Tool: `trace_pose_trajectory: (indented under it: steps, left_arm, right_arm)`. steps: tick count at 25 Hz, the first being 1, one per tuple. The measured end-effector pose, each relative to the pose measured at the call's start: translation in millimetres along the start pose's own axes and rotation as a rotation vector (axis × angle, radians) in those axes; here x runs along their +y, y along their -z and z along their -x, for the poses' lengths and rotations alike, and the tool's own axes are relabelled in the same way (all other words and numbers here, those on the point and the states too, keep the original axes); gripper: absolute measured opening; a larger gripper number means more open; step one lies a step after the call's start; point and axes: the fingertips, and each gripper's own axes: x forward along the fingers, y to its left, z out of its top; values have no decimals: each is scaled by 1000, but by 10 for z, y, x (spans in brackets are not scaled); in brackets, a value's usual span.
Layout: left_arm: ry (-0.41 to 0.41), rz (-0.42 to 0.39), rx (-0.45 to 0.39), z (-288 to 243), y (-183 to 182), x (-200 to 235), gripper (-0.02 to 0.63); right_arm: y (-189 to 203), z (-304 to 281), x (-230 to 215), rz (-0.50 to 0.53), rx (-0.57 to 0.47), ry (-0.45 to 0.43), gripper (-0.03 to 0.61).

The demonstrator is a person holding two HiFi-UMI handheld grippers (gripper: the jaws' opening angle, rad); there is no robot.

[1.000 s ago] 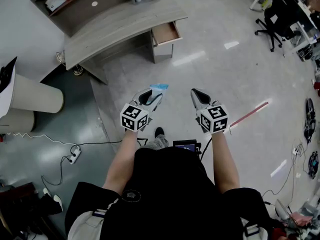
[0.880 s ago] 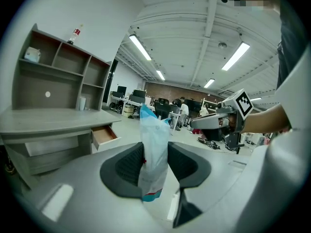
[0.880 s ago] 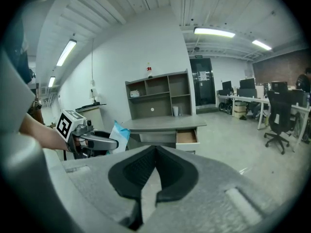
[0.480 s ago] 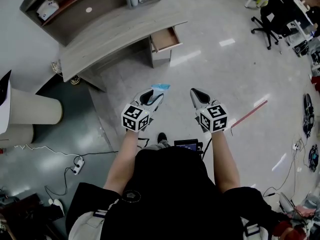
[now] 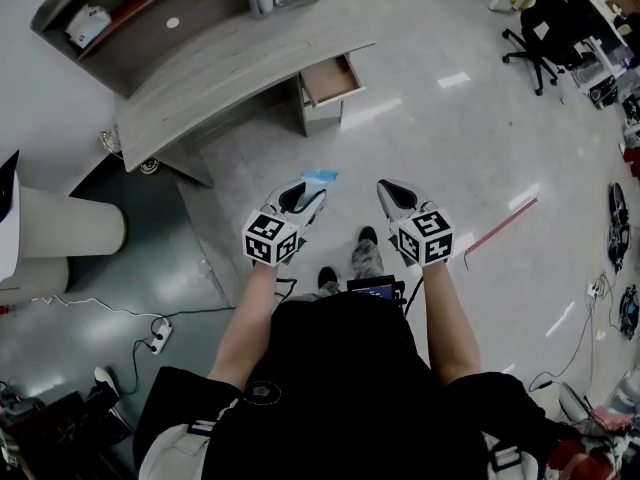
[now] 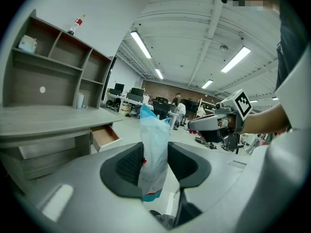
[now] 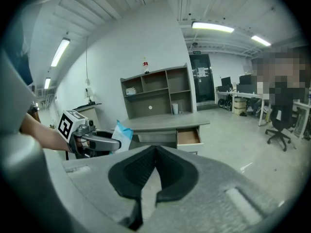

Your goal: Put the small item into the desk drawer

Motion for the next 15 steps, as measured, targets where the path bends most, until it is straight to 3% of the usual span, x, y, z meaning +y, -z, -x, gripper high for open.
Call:
trace_pose_trajectory:
  steps: [8,15]
  left_arm:
    - [-40,11,-8,-170,-128,173,160]
    - [-68,35,-15,-518,-301,247,160]
  right_arm:
    - [-106,-233,-179,10,2,-33,0]
    - [-235,-330,-601,1,1,-54,0]
